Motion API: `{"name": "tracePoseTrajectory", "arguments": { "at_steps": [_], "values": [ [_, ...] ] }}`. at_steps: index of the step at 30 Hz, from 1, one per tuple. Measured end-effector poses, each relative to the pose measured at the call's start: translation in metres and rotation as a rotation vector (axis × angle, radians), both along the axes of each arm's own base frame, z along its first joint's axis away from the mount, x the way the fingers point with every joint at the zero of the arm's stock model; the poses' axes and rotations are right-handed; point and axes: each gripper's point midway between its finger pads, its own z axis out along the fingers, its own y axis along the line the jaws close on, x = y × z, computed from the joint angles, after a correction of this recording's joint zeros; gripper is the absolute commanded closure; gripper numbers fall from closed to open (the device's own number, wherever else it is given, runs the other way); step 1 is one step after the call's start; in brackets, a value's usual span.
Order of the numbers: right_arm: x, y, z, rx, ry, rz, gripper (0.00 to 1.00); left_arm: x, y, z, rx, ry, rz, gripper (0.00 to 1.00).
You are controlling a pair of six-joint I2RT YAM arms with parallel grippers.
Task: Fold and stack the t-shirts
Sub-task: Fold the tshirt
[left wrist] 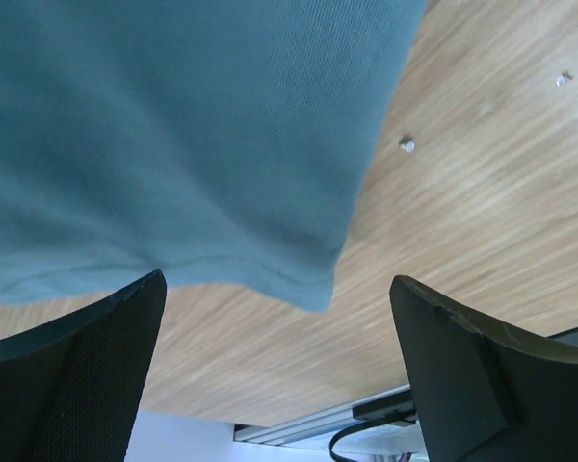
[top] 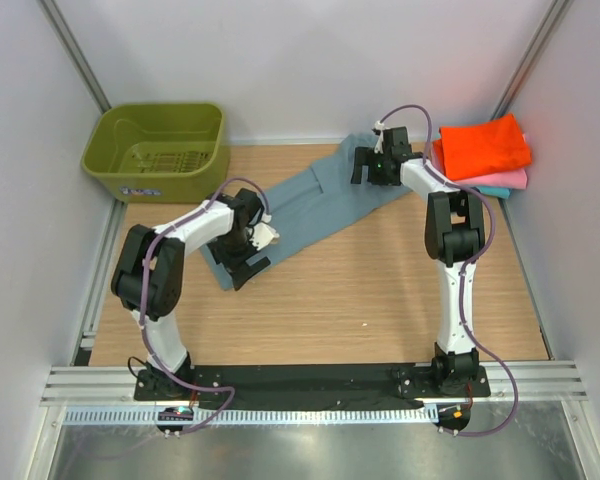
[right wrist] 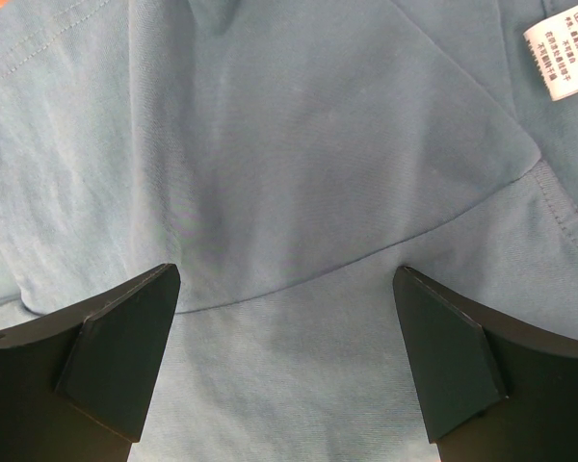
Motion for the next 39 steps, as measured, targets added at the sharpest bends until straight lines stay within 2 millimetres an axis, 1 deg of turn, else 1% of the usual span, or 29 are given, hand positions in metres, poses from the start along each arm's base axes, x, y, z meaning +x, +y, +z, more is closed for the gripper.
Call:
{"name": "tracePoseTrajectory", "arguments": {
  "at_steps": [2, 4, 5, 6, 7, 9, 10, 13, 15, 19, 23, 30, 34, 39],
  "values": [
    [0.0, 0.0, 0.0, -0.002, -0.001, 0.002, 0.0, 0.0, -0.001, -0.008, -0.001, 0.021, -0.006, 0.01],
    [-0.001, -0.001, 0.0, -0.005, -0.001, 0.003, 0.0, -0.002, -0.002, -0.015, -0.004, 0.045, -0.01, 0.06],
    [0.0, -0.001, 0.0, -0.006, -0.001, 0.003, 0.0, -0.003, -0.003, -0.018, -0.008, 0.056, -0.012, 0.1],
    [0.0, -0.001, 0.0, -0.008, -0.002, 0.004, 0.0, -0.004, -0.004, -0.019, -0.01, 0.063, -0.013, 0.12],
    [0.0, -0.001, -0.001, -0.009, -0.002, 0.004, 0.0, -0.004, -0.004, -0.021, -0.013, 0.071, -0.016, 0.18],
    [0.0, -0.002, -0.001, -0.013, -0.003, 0.004, 0.0, -0.005, -0.005, -0.022, -0.019, 0.078, -0.022, 0.23],
    [0.0, -0.002, -0.001, -0.015, -0.003, 0.003, 0.0, -0.006, -0.006, -0.022, -0.026, 0.082, -0.025, 0.28],
    [0.0, -0.003, -0.001, -0.021, -0.005, 0.001, 0.0, -0.009, -0.008, -0.023, -0.038, 0.095, -0.031, 0.32],
    [0.0, -0.004, -0.001, -0.023, -0.005, 0.0, 0.0, -0.013, -0.008, -0.023, -0.043, 0.103, -0.034, 0.33],
    [0.001, -0.004, 0.0, -0.023, -0.006, 0.0, 0.0, -0.03, -0.016, -0.022, -0.051, 0.126, -0.065, 0.32],
    [0.005, -0.001, 0.0, -0.017, -0.004, 0.005, 0.0, -0.057, -0.035, -0.022, -0.046, 0.172, -0.14, 0.31],
    [0.025, 0.008, 0.002, 0.024, -0.032, 0.017, 0.0, -0.105, -0.081, -0.02, -0.051, 0.255, -0.28, 0.28],
    [0.036, 0.02, 0.004, 0.05, -0.054, 0.036, 0.0, -0.12, -0.106, -0.02, -0.04, 0.294, -0.33, 0.28],
    [0.045, 0.034, 0.004, 0.067, -0.076, 0.056, 0.0, -0.138, -0.137, -0.019, -0.027, 0.344, -0.367, 0.28]
  ]
}}
